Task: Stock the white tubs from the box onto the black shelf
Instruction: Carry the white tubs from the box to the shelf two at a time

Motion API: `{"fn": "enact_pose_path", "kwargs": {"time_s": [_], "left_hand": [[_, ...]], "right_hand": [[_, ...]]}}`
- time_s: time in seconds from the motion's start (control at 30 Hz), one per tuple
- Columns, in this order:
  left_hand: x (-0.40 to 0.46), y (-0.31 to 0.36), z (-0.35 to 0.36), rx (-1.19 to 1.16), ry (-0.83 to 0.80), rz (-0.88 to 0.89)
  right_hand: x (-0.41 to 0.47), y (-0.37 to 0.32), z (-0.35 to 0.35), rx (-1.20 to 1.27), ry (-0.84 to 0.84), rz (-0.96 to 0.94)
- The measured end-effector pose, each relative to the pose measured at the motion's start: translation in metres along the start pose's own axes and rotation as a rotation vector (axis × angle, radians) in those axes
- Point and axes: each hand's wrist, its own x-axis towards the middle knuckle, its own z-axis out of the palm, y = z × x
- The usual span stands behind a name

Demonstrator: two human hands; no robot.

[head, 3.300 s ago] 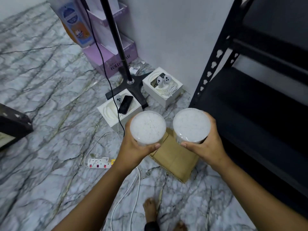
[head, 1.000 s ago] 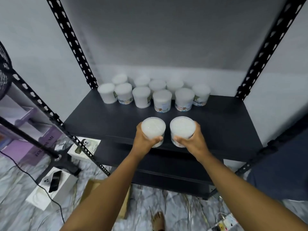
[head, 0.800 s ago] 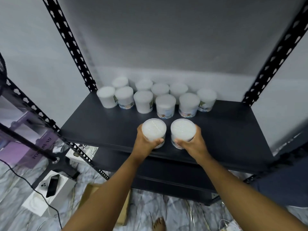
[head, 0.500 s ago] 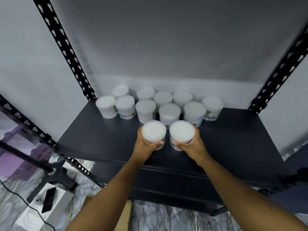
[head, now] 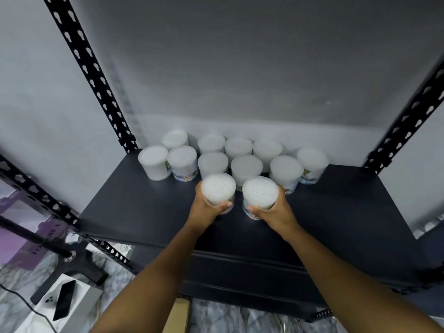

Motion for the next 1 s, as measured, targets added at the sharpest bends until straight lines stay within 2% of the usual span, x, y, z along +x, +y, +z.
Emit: {"fn": "enact_pose_path", "kwargs": {"time_s": [1.0], "left_hand": [[0.008,-0.001,-0.004,0.036,-0.061,-0.007]], "right_hand": [[0.016,0.001,0.002,0.015,-0.046,-0.048]]}}
